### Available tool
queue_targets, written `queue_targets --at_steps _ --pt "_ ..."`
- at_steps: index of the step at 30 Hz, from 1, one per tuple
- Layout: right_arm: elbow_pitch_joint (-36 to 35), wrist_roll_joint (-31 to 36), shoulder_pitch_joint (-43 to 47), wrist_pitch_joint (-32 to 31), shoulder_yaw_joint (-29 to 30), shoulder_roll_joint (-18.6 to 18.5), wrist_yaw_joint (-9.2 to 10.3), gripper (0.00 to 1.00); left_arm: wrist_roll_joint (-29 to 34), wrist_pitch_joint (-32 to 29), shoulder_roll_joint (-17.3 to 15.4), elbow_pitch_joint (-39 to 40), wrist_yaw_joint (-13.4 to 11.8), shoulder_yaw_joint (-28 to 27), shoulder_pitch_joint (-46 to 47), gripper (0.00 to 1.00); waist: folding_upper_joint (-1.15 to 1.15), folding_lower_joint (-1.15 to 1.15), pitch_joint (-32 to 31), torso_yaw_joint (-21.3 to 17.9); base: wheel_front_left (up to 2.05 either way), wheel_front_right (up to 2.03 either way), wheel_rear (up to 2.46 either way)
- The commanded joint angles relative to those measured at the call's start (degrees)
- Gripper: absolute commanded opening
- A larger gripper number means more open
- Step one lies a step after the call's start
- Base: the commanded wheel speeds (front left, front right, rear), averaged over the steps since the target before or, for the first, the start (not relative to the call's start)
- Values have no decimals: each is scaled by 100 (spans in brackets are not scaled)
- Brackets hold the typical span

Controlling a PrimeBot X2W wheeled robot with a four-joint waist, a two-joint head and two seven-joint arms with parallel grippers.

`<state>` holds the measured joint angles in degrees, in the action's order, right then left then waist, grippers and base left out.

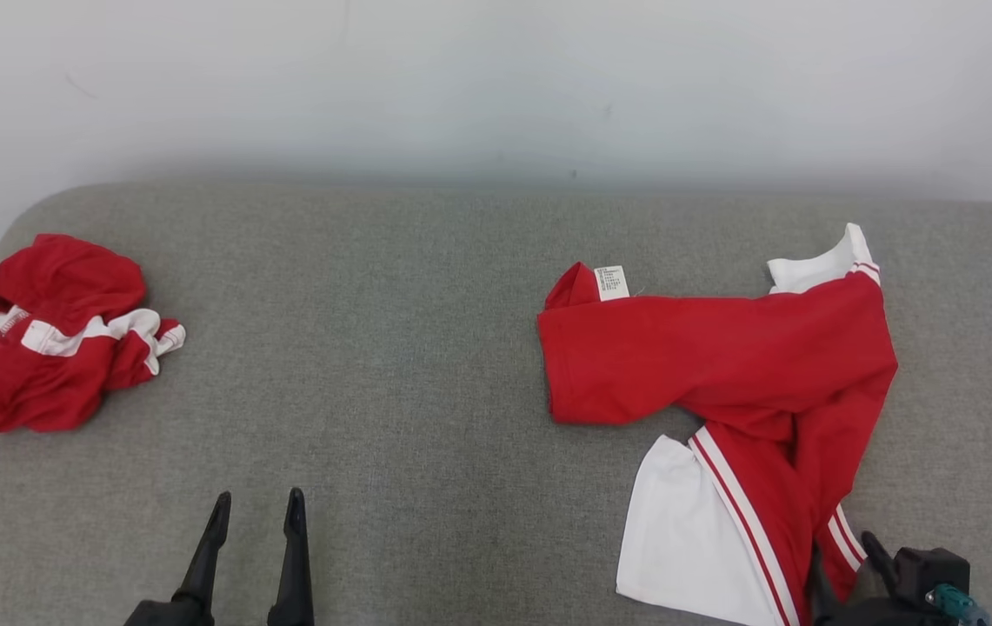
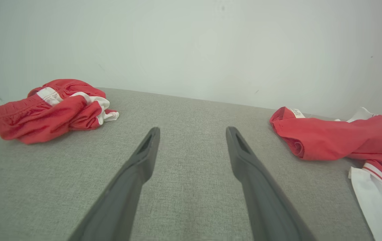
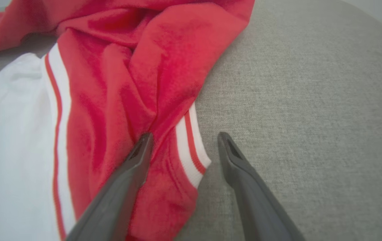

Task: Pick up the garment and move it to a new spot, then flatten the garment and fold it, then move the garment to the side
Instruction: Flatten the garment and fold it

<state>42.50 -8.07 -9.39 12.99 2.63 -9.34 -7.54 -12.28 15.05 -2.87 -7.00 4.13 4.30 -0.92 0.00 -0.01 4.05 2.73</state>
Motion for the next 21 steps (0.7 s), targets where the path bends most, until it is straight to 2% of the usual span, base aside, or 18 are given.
queue_targets --at_steps 1,2,3,4,9,17,21 --pt "113 -53 141 -108 -38 59 11 100 -3 20 -2 -11 21 -21 -75 100 0 1 -42 10 0 0 0" --pt "149 -76 166 -171 -66 65 11 84 -15 20 -2 0 16 -26 -96 100 0 1 -55 6 0 0 0" --pt "168 -93 177 -189 -97 74 11 7 -21 19 -2 4 8 -29 -136 100 0 1 -70 -4 0 0 0" --pt "172 -109 180 -203 -120 73 11 0 -29 19 -2 9 -2 -35 -170 100 0 1 -79 -15 0 0 0" --pt "31 -217 104 -118 -46 -132 12 0 -93 20 -1 40 -42 -59 -216 100 0 1 -97 -110 0 0 0" --pt "-303 -200 76 -116 800 -867 12 0 -129 20 -3 66 -52 -69 -167 100 0 1 -71 -218 0 0 0" --pt "-398 -114 41 -322 1041 -987 12 0 -137 20 -3 52 -42 -60 -134 100 0 1 -52 -243 0 0 0"
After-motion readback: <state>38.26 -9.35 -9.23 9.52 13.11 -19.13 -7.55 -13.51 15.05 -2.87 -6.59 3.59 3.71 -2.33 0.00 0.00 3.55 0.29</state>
